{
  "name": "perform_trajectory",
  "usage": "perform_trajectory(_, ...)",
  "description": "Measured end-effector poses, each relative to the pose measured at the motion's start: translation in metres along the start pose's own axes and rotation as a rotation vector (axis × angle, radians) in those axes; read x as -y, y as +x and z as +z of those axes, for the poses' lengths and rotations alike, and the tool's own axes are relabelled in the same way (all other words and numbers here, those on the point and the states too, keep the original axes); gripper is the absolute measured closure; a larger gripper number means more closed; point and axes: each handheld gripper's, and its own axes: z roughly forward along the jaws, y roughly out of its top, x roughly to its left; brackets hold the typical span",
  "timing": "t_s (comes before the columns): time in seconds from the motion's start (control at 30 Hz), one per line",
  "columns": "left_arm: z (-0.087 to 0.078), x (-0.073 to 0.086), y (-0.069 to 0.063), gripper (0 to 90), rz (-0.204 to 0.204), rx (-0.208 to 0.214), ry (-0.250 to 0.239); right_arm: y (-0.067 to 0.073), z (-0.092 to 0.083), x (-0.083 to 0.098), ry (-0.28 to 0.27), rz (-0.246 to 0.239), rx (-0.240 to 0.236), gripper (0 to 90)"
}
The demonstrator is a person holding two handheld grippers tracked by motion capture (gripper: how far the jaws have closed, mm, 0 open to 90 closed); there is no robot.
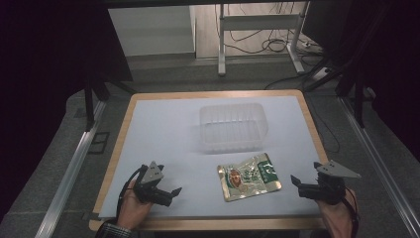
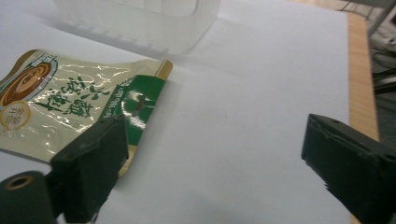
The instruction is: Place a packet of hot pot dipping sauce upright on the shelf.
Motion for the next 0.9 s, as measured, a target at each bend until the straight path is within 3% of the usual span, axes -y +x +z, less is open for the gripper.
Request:
perform_trajectory(0.13,-0.0013,0.0008,0.0005,0.0,-0.015,-0.003,-0.006,-0.0026,0.0063,0.0016,0.005,-0.003,-0.062,0.6)
perform_trajectory(0.3,-0.0001,0.0000,-0.0019,0.0,0.005,0.003,0.010,-0.0006,0.0085,0.0015,0.024,0.008,-0.104,0.0)
perform_trajectory(0.53,-0.0012,0.0000,-0.0016,0.0,-0.006,-0.011,0.012,-0.0015,0.0081,0.0012,0.004,0.019,-0.089,0.0)
perform_trajectory(0.9,-0.0017,-0.0009,-0.0044,0.0,0.014,-0.004,-0.004,-0.0005,0.0117,0.0020,0.017,0.054,-0.124,0.0)
